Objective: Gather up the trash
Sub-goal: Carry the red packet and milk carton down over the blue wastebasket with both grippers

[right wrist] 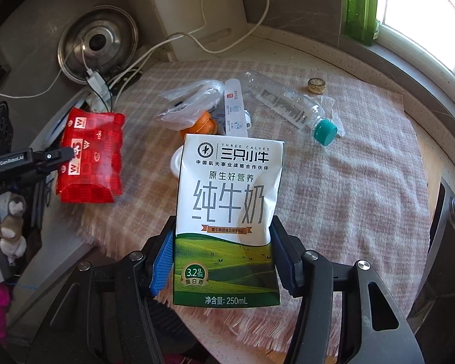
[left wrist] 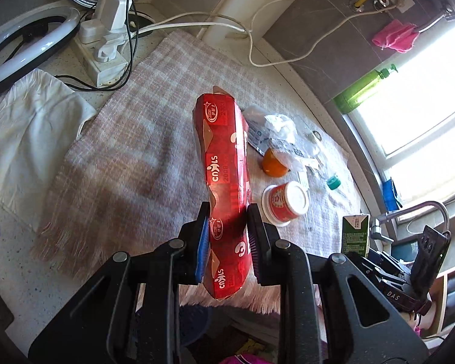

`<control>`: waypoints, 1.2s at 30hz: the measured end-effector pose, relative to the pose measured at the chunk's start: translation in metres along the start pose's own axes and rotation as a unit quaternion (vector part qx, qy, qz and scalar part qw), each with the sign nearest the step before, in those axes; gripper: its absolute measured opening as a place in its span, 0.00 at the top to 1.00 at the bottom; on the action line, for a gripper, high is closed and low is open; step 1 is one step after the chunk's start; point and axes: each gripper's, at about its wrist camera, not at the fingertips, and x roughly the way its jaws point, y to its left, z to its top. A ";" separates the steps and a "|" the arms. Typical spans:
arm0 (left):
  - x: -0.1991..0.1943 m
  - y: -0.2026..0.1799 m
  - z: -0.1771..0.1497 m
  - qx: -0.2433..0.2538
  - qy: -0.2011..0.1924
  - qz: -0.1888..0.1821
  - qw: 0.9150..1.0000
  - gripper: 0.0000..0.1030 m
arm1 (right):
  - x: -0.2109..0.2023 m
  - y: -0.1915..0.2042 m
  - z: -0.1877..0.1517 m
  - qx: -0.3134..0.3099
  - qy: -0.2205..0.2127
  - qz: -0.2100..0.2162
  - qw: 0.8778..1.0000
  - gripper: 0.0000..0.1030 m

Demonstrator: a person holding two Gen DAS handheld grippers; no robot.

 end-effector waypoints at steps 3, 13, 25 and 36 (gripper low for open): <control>-0.010 -0.002 -0.019 0.015 0.008 -0.008 1.000 0.78 | -0.008 0.008 -0.014 0.009 -0.002 0.003 1.000 0.45; -0.029 -0.009 -0.075 0.053 0.039 -0.025 0.998 0.78 | -0.017 0.033 -0.060 0.028 0.007 0.009 1.000 0.45; -0.035 0.006 -0.139 0.088 0.082 0.006 0.993 0.79 | 0.000 0.069 -0.111 0.025 0.043 0.023 0.998 0.45; -0.006 0.022 -0.183 0.095 0.131 0.039 0.986 0.79 | 0.026 0.086 -0.153 0.010 0.085 0.022 0.996 0.45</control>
